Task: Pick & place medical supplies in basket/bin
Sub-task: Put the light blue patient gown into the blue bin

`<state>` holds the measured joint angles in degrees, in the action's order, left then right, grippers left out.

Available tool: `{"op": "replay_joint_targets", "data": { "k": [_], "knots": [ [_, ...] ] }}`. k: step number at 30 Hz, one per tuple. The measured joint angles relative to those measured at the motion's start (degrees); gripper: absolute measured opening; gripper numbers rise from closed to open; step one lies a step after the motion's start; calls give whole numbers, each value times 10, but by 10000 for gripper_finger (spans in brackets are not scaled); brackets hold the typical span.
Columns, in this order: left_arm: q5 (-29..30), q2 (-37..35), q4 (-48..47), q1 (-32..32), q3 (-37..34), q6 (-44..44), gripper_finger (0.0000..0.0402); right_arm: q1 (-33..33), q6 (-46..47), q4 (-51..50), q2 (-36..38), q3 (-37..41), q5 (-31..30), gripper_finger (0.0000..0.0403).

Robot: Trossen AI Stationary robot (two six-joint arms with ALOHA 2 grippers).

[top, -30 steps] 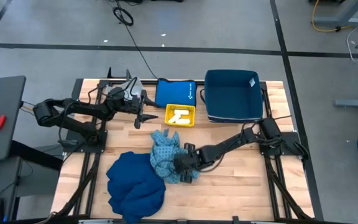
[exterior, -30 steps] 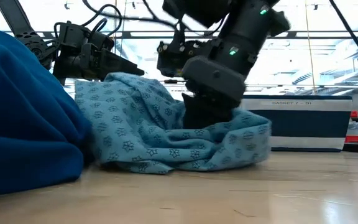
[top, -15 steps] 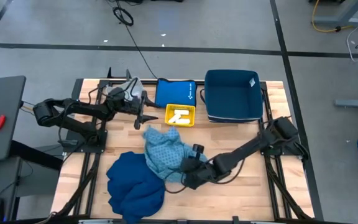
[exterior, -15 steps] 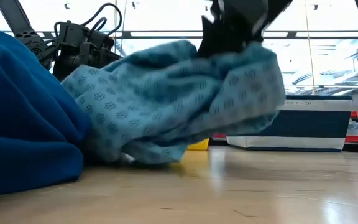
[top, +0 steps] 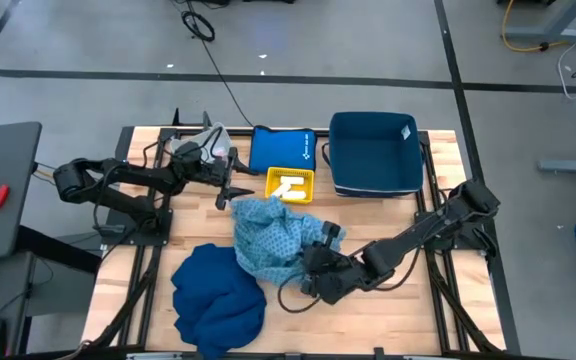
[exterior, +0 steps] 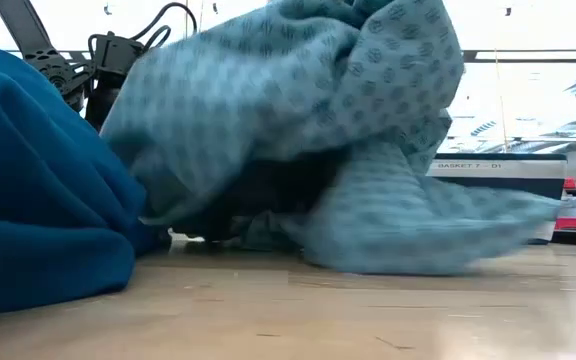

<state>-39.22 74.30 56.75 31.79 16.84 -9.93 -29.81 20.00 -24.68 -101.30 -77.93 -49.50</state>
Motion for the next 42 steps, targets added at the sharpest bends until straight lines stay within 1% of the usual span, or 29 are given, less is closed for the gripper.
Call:
{"op": "replay_joint_targets", "data": {
  "k": [2, 7, 9, 12, 17, 19, 22, 24, 26, 29, 34, 39, 42],
  "knots": [
    [0, 0, 0, 0, 0, 0, 259, 11, 12, 0, 2, 0, 57, 11],
    [-3, 0, 0, 0, 0, 0, 259, 38, 22, -15, -7, -1, 123, 13],
    [-8, 0, 0, 0, 0, 2, 259, 48, 12, -20, -10, 3, 143, 30],
    [-16, 0, 0, -1, 0, 3, 259, 61, -18, -19, -11, 6, 157, 79],
    [-17, 0, 0, -7, 0, 3, 259, 82, -63, -14, -11, 6, 182, 187],
    [-17, 0, 0, -7, 0, 3, 259, 94, -73, -11, -11, 6, 220, 232],
    [-16, 0, 0, -7, 0, 3, 259, 120, -75, -11, -11, 6, 294, 290],
    [-17, 0, 0, -7, 0, 3, 259, 137, -82, -11, -11, 6, 322, 320],
    [-17, 0, 0, -7, 0, 4, 259, 154, -98, -14, -11, 6, 337, 340],
    [-17, 0, 0, -7, 0, 5, 259, 183, -122, -15, -27, 6, 374, 354],
    [-18, 0, 0, -7, 0, 7, 259, 228, -146, -8, -92, 6, 450, 357],
    [-29, 0, -1, -7, 0, 10, 259, 243, -160, 13, -166, 6, 493, 357],
    [-30, 0, -1, -7, 0, 12, 259, 239, -162, 24, -207, 2, 495, 357]
  ]
}}
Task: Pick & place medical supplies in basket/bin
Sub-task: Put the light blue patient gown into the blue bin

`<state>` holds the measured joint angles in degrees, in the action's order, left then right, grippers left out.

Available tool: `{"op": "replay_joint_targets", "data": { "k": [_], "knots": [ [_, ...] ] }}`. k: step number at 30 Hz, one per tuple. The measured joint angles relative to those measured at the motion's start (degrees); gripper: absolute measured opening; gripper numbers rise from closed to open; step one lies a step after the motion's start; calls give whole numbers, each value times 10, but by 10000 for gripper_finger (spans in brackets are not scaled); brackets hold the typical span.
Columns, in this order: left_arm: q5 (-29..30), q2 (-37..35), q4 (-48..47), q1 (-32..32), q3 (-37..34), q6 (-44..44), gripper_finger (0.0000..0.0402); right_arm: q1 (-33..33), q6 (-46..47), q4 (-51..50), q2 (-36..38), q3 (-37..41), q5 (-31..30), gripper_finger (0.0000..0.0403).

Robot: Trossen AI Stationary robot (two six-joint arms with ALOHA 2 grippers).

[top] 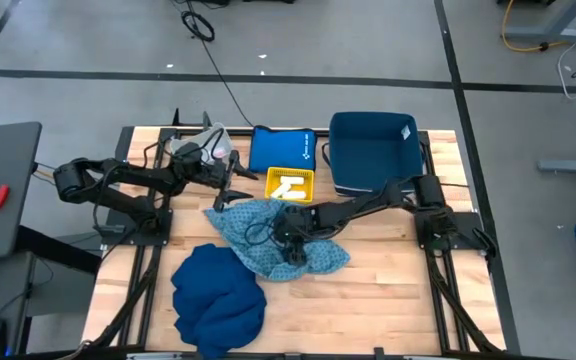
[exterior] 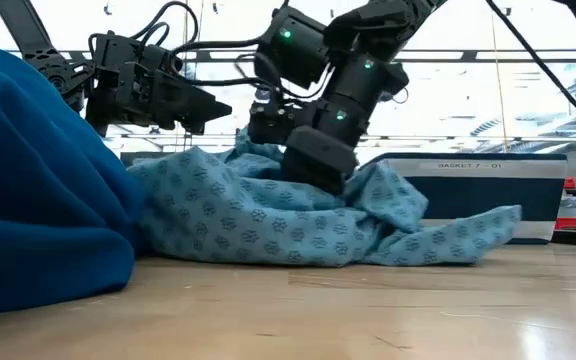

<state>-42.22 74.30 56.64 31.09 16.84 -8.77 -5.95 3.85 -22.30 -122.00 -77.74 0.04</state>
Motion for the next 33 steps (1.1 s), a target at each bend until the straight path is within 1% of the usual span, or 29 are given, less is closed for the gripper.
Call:
{"op": "replay_joint_targets", "data": {
  "k": [2, 5, 7, 9, 11, 12, 14, 16, 17, 18, 19, 24, 28, 30, 33],
  "knots": [
    [0, 0, -1, 0, 0, 0, 259, -8, -1, 20, -17, -4, -13, 357],
    [0, 0, -2, 0, 0, -2, 259, -21, 20, 34, -24, -5, -27, 354],
    [1, 0, -2, 0, 0, -5, 259, -28, 35, 45, -27, -4, -31, 342],
    [1, 0, -3, 0, 0, -7, 259, -35, 54, 59, -30, -6, -31, 317],
    [2, 0, -2, 0, 0, -9, 259, -39, 75, 55, -31, -11, -13, 276],
    [2, 0, -3, 0, 0, -9, 259, -41, 82, 56, -31, -12, 1, 249],
    [2, 0, -2, 0, 0, -9, 259, -48, 95, 58, -31, -12, 26, 187],
    [2, 0, -3, 0, 0, -9, 259, -54, 120, 59, -31, -12, 59, 114],
    [2, 0, -2, 0, 0, -10, 259, -57, 132, 59, -31, -12, 71, 72],
    [2, 0, -3, 0, 0, -10, 259, -59, 138, 58, -31, -12, 79, 38],
    [2, 0, -3, 0, 0, -10, 259, -64, 139, 58, -31, -12, 78, 23],
    [2, 0, -3, 0, 0, -11, 259, -90, 157, 63, -18, -8, 17, 12],
    [2, 0, -3, 0, 0, -18, 259, -110, 158, 28, 25, -2, -61, 12],
    [2, 0, -3, 0, 0, -20, 259, -120, 161, -2, 51, 1, -113, 12],
    [2, 0, 1, 0, 0, -19, 259, -134, 176, -47, 106, -2, -210, 12]
  ]
}}
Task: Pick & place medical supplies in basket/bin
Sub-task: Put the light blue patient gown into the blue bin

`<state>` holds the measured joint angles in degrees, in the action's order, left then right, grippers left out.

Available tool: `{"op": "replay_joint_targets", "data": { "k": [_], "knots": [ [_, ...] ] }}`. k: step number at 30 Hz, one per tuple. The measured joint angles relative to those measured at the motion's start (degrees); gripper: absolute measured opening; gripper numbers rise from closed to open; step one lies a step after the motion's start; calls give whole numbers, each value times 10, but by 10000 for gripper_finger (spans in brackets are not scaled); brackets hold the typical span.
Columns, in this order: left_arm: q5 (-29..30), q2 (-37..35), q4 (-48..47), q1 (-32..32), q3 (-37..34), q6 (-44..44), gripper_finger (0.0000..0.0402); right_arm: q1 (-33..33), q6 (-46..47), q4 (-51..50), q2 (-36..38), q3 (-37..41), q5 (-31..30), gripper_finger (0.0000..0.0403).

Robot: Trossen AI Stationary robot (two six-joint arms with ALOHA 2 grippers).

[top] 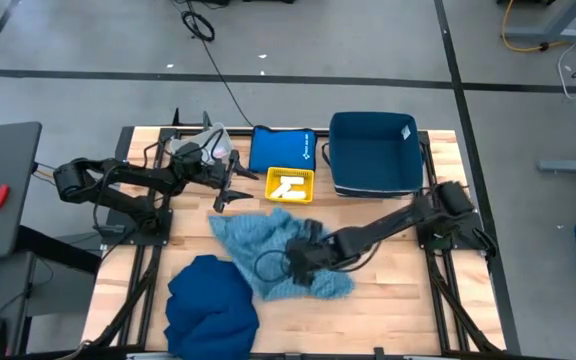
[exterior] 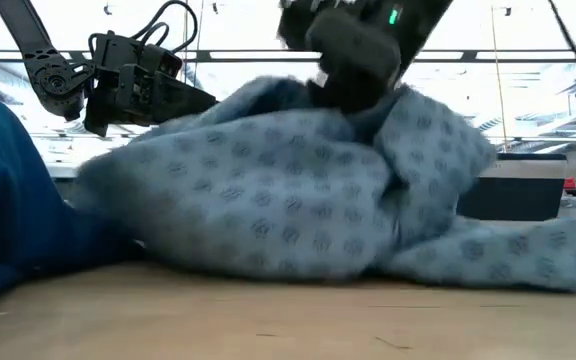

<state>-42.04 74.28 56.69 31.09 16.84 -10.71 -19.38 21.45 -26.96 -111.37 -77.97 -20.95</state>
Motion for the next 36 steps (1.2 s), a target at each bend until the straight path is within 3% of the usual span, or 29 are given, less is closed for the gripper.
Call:
{"op": "replay_joint_targets", "data": {
  "k": [11, 19, 23, 27, 33, 36],
  "knots": [
    [-1, 0, 4, 0, 0, 0, 259, -33, 40, -136, 143, -2, -243, 11],
    [-4, 0, 5, 0, 0, 3, 259, -37, -46, -146, 214, -2, -444, 11],
    [-4, 0, 5, 0, 0, 4, 259, -37, -148, -113, 242, -3, -574, 11],
    [-5, 0, 5, 0, 0, 4, 259, -33, -356, 27, 259, -3, -691, 11],
    [-5, 0, 4, 0, 0, 4, 259, -1, -647, 299, 264, -4, -693, 11],
    [-6, 0, 3, 0, 0, 4, 259, 27, -690, 320, 264, -7, -693, 11]
  ]
}}
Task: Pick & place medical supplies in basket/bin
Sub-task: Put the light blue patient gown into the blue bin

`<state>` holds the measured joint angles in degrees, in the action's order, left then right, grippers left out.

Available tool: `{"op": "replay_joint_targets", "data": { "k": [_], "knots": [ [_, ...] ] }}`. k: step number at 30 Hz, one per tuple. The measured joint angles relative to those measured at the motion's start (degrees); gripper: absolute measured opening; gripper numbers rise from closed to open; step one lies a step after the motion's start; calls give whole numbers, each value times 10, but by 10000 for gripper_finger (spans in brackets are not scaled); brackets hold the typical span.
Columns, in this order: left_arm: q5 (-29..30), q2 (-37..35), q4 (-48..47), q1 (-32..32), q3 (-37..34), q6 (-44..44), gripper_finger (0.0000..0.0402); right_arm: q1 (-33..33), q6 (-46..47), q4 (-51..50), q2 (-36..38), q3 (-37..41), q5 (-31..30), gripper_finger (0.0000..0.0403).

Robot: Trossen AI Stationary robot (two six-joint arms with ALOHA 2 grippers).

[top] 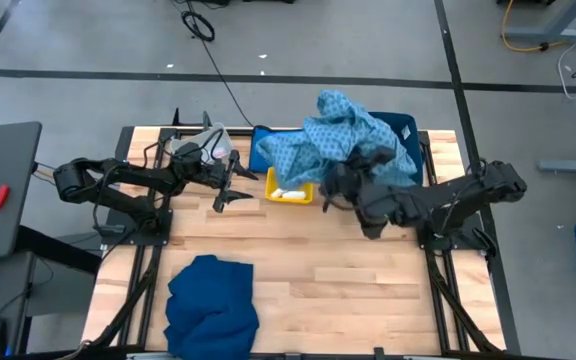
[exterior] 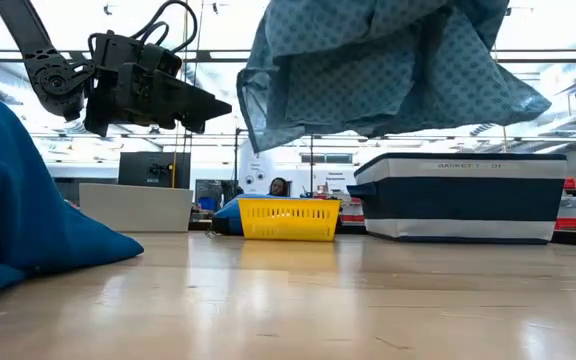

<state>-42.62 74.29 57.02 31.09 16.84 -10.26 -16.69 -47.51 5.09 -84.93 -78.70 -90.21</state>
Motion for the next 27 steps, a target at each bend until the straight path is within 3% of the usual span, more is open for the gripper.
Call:
{"op": "replay_joint_targets", "data": {
  "k": [15, 21, 24, 27],
  "knots": [
    [-1, 0, -10, 0, 0, 1, 259, 216, 25, -104, 8, 11, 2, 11],
    [-1, 0, -22, 0, 0, -1, 259, 256, 56, -110, 8, 44, 7, 11],
    [-1, 0, -23, 0, 0, -1, 259, 255, 97, -117, 8, 64, 49, 11],
    [-1, 0, -26, 0, 0, -1, 259, 249, 205, -172, 8, 70, 160, 11]
  ]
}}
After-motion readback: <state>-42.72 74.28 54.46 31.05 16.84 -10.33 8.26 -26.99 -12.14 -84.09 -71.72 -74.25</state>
